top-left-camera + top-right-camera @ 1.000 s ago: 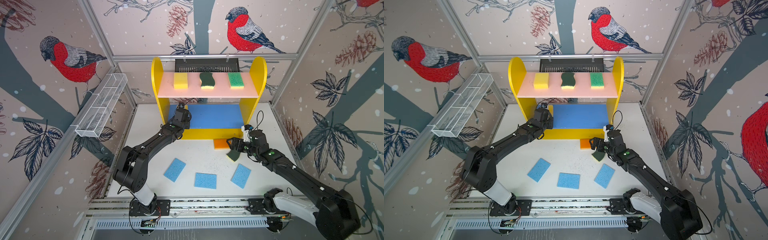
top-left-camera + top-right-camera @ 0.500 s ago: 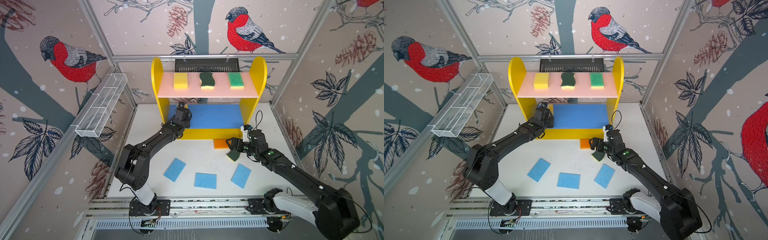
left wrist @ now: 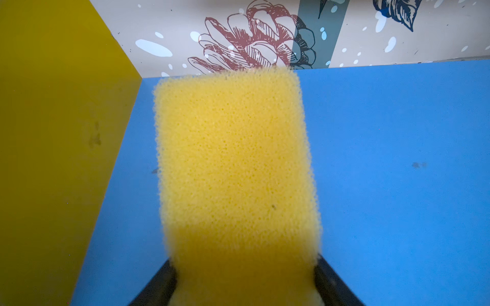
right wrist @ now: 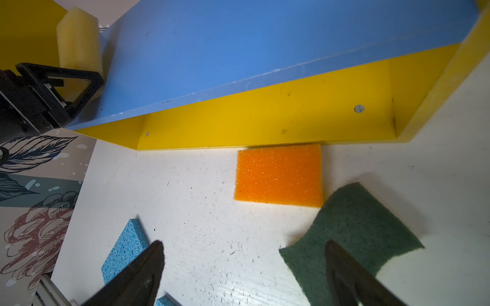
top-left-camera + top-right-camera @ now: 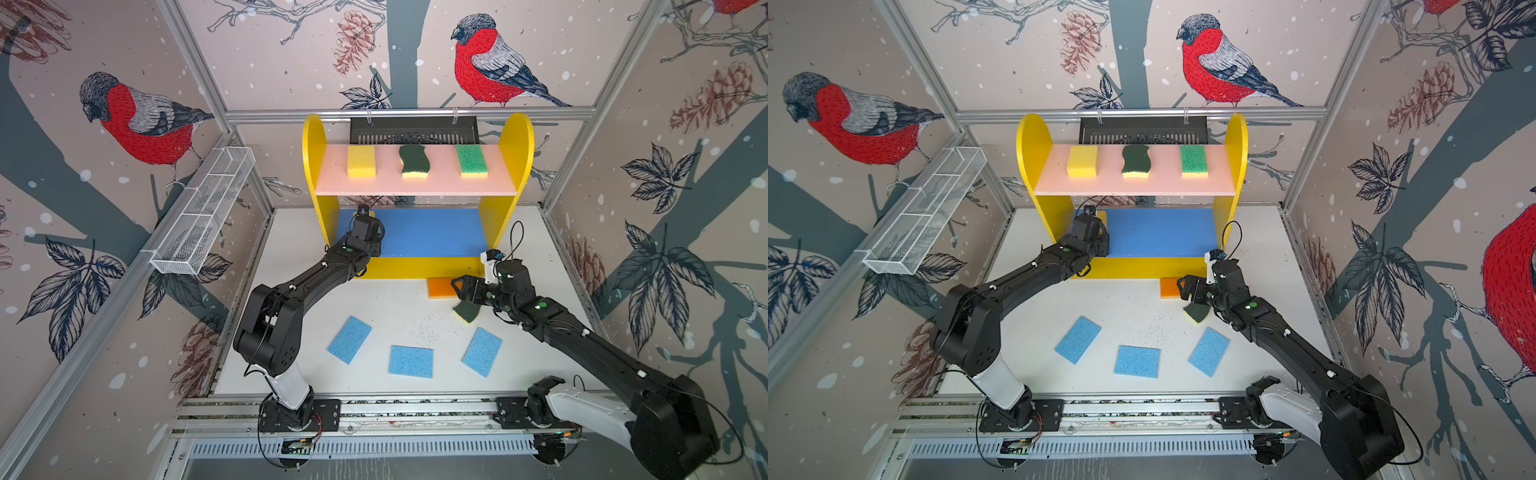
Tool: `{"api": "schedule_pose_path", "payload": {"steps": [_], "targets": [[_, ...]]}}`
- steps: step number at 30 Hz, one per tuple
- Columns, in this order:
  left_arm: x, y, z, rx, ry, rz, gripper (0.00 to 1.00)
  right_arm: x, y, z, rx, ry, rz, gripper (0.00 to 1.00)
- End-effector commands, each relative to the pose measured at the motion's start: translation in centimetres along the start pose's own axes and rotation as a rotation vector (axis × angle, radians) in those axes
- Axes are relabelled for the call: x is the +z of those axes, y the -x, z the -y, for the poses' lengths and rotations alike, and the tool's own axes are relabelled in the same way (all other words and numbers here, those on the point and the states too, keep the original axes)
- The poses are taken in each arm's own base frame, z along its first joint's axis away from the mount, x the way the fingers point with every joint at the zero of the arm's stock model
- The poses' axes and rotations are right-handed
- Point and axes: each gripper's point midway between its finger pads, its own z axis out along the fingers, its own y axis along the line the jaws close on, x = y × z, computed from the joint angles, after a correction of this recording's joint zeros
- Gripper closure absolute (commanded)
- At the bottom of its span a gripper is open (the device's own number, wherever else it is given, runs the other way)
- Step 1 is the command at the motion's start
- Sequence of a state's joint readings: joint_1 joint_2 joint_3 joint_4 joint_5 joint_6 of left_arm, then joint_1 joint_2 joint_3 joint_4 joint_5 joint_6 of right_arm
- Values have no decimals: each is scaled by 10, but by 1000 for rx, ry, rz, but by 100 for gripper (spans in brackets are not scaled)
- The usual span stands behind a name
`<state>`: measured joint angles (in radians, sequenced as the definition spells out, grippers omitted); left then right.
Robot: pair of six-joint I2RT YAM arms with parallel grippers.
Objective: Arrange cleaning sponges on a shelf
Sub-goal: Place the cleaning sponge on the shelf.
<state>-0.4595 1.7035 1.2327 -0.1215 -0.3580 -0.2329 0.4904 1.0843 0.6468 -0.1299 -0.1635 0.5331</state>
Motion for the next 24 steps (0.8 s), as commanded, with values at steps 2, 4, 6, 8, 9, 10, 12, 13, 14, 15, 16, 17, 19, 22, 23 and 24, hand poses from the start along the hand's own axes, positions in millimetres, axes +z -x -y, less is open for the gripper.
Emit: {"api": "schedule_pose_path", "payload": {"steps": [2,4,6,8,9,10,12,13,14,15,16,17,19,22,23,24], "targets": [[1,-5,-10,9,52,-21,30,-2,5,-2,13,2,19,6],[0,-6,-12,11,63,-25,28,-2,4,-3,12,3,18,6],[-2,-4,-13,8,62,-22,27,-2,4,-3,12,4,20,6],[-4,-3,-13,7,56,-17,26,-3,5,-4,11,6,24,6],[-6,-2,-11,9,49,-15,25,-3,5,-4,11,7,23,6],[-7,-2,-11,14,44,-14,25,-3,5,-5,11,8,22,6],[-8,0,-9,20,33,-12,24,-4,5,-6,12,8,24,6],[-9,0,-10,21,31,-10,23,-4,5,-6,12,10,25,6],[-10,0,-8,24,24,-11,23,-4,4,-6,15,9,24,6],[-10,0,-7,29,15,-12,22,-5,5,-6,14,9,28,6],[-10,-1,-5,37,6,-14,23,-5,4,-7,15,9,28,6],[-9,-2,-5,39,4,-19,23,-6,5,-7,14,11,30,6],[-9,-4,-5,42,4,-28,23,-7,5,-8,15,11,33,6],[-8,-7,-4,40,-4,-34,23,-10,4,-8,17,10,37,6],[-8,-8,-3,44,-10,-37,23,-10,5,-8,15,10,39,6],[-7,-9,-2,45,-13,-39,24,-11,5,-8,15,9,41,6]]}}
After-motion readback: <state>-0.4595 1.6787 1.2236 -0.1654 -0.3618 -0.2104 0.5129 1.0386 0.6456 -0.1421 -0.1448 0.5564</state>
